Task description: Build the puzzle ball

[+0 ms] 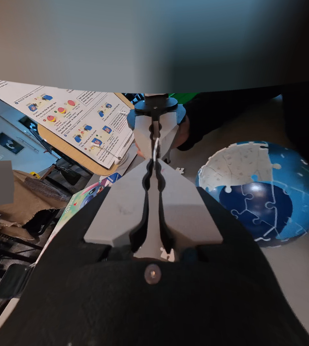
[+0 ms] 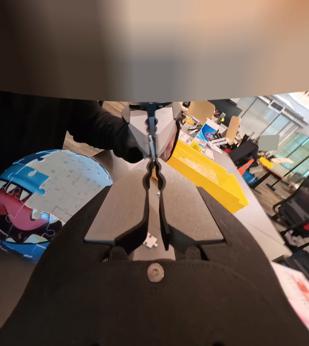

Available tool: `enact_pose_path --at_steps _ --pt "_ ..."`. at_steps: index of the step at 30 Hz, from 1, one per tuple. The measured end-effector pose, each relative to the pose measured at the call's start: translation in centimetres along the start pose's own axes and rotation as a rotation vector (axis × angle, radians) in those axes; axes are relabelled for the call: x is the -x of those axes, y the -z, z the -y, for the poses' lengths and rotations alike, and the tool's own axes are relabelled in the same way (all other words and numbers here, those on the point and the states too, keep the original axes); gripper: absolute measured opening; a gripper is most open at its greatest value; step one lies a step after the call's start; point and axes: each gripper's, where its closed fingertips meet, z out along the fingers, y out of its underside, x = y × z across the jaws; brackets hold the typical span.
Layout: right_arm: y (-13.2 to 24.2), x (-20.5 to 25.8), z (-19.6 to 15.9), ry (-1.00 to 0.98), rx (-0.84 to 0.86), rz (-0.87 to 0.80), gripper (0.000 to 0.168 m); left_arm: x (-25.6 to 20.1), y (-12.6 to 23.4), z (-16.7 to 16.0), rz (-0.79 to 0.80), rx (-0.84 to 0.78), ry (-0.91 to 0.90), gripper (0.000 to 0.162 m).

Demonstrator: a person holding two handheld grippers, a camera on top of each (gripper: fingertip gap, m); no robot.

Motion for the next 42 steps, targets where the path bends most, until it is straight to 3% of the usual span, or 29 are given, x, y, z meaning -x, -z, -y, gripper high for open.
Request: enact_pose_path --at_steps 4,11,15,24,29,33,36,42 --pt "0.7 -0.2 -0.7 0.012 0.082 -0.013 0.01 -0.1 0.0 -1.2 0.007 0.059 -0.042 0.0" --pt "0.4 0.4 -0.4 0.197 0.2 -0.073 0.009 -0.6 -0.5 -2.8 0.059 0.157 -0.129 0.0" --pt "0.5 0.9 -0.5 0.29 0.253 -0.105 0.0 -0.8 -0.2 -2.7 0.075 0.15 -0.129 0.0" --pt "0.4 1.3 -0.4 0.375 0.325 -0.148 0.006 -1.4 -0.1 -2.0 0.062 0.12 -0.118 0.0" --pt "0.3 1.6 -0.5 0.393 0.338 -0.15 0.0 -1.6 0.0 -1.9 0.058 0.117 -0.111 0.0" --pt "0.2 2.1 -0.4 0.472 0.358 -0.169 0.0 -2.4 0.0 -2.0 0.015 0.105 -0.076 0.003" --pt "0.4 3.0 -0.6 0.522 0.37 -0.155 0.0 -2.1 1.0 -1.9 -0.011 0.084 -0.045 0.024" --pt "0.6 4.8 -0.7 0.581 0.334 -0.07 0.0 0.9 4.0 -2.2 -0.08 0.011 0.099 0.015"
